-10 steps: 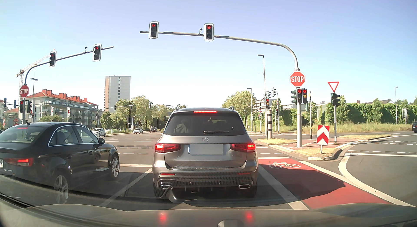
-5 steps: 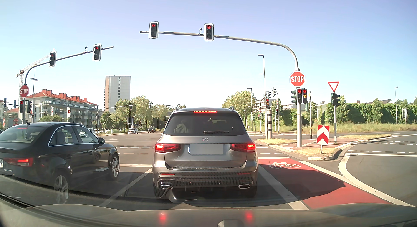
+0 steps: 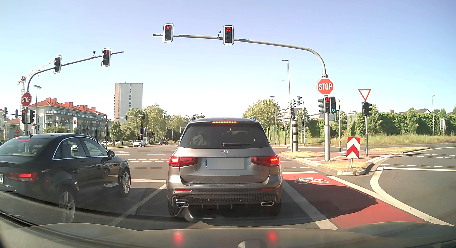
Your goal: Follow the waypoints while adhering to traffic rules and regulations
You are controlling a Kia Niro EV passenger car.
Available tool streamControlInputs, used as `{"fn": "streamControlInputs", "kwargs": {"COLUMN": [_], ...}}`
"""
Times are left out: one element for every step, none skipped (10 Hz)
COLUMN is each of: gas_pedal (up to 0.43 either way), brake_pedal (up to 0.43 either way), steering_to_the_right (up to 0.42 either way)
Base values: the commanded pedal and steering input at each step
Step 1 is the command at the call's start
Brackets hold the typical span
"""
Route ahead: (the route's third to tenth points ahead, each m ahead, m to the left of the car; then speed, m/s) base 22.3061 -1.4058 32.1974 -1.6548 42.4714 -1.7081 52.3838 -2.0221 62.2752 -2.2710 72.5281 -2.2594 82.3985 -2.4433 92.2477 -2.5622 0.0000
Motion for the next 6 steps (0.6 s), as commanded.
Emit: {"fn": "streamControlInputs", "kwargs": {"gas_pedal": [0.000, 0.000, 0.000, 0.000, 0.000, 0.000], "brake_pedal": [0.421, 0.415, 0.415, 0.421, 0.415, 0.415], "steering_to_the_right": [0.000, 0.000, 0.000, 0.000, 0.000, 0.000]}}
